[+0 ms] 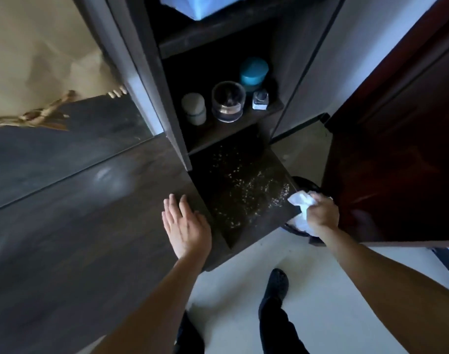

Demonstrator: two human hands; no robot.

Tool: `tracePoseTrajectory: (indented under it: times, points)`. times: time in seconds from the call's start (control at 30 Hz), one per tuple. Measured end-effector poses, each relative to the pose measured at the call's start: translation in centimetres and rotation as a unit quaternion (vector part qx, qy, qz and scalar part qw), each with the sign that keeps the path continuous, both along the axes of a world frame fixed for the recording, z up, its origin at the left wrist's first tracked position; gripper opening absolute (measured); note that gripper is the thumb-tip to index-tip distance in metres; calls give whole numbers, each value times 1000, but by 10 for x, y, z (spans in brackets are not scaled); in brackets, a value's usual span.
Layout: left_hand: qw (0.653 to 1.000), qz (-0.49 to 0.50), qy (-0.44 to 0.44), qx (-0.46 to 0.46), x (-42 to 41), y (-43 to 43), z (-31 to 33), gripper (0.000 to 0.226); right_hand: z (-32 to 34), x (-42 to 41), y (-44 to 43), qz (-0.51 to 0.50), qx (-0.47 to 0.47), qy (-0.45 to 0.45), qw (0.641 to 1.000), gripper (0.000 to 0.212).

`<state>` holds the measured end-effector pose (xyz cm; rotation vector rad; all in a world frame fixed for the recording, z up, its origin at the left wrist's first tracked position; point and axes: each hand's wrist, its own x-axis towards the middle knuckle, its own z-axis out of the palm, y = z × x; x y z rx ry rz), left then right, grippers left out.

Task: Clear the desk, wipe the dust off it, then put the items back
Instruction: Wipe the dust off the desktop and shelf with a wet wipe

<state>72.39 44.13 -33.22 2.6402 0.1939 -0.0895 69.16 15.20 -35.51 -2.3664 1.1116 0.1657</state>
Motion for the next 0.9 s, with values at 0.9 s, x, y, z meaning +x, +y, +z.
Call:
tracePoseTrajectory:
  times: [0.9]
  points:
    - [987,59,-63,135,1,-28,-25,50,-126,-58,23,541,32,-198,816,48]
